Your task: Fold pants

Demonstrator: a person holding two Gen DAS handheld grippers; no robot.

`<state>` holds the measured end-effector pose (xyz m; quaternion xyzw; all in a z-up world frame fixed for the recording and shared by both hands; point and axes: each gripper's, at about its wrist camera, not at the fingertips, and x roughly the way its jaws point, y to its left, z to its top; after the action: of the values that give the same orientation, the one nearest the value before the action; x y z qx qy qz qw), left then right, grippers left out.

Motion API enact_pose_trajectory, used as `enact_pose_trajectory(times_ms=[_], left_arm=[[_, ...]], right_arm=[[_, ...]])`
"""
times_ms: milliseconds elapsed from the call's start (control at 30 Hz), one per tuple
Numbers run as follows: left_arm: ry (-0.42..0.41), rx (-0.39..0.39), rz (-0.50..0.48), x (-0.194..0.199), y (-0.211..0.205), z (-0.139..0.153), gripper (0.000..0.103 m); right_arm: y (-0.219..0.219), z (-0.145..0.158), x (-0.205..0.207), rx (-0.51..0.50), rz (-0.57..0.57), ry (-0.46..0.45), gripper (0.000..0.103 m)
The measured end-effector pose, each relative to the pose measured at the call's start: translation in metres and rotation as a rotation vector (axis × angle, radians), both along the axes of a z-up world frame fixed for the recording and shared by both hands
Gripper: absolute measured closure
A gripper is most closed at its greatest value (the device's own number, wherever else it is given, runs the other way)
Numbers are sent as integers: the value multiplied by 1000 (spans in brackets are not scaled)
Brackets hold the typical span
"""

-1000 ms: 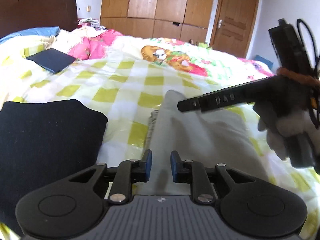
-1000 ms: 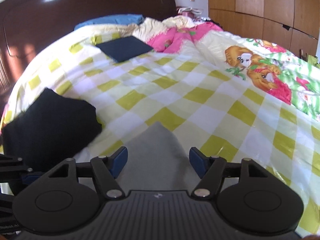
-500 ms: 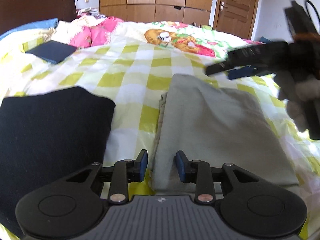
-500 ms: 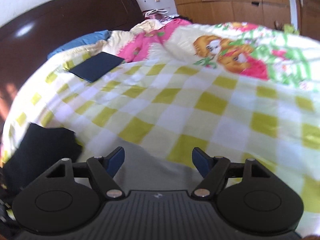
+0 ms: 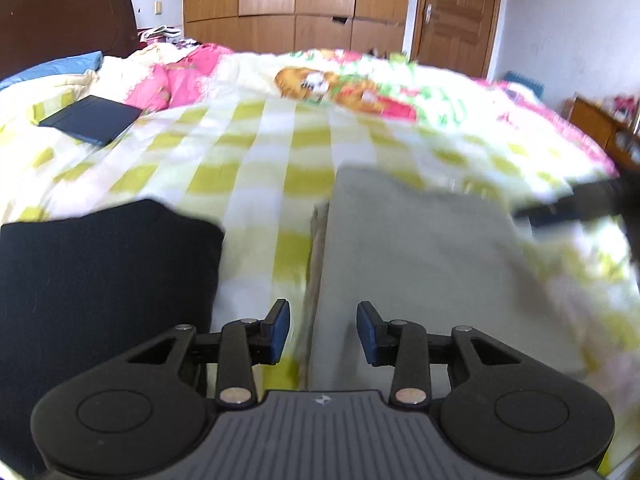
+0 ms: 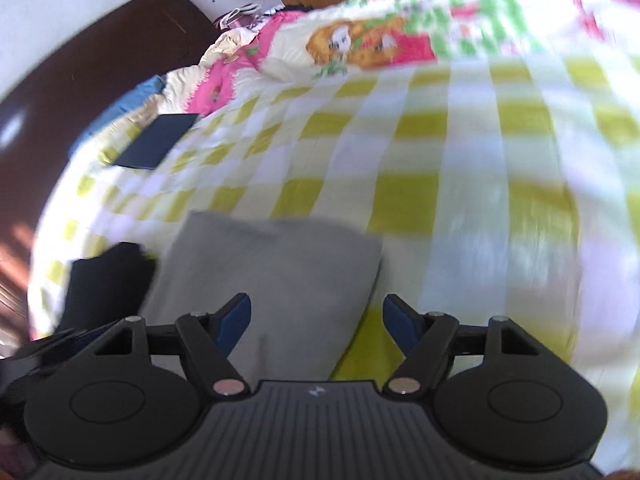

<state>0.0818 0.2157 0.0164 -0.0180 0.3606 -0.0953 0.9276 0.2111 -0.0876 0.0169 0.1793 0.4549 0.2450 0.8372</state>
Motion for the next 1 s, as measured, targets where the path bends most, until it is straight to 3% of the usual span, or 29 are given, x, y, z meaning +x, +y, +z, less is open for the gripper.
enact_pose_trajectory(times_ms=[67, 167, 267, 367, 433, 467, 500, 567, 800, 933, 1000], left_arm=[[-6, -43, -12, 13, 0, 3, 51], [34, -26, -34, 32, -5, -7, 49], [122, -33, -66, 38, -9, -25, 45], [140, -37, -70, 34, -10, -37, 38], [148, -73, -53, 31, -6, -37, 38], [150, -84, -42, 30, -5, -37, 38], [153, -85, -34, 28, -6, -38, 40], [154, -71, -23, 23, -14, -37, 42], [171, -90, -126, 23, -72, -36, 43], [174, -99, -196, 32, -115, -38, 42], [175, -81, -214, 30, -129, -35, 42]], right_arm=[[0, -14, -6, 59, 12, 93, 29], [11, -33, -6, 117, 23, 163, 27], [21, -44, 2, 204, 58, 181, 27], [22, -54, 12, 269, 33, 211, 26], [21, -55, 15, 297, 20, 223, 41], [22, -55, 17, 281, 21, 224, 72], [21, -54, 19, 258, 19, 232, 86], [12, -53, 20, 287, 17, 232, 90], [-57, -42, 21, 191, -73, 167, 91], [-96, -36, 14, 81, -123, 147, 90], [-107, -32, 11, 55, -107, 149, 81]])
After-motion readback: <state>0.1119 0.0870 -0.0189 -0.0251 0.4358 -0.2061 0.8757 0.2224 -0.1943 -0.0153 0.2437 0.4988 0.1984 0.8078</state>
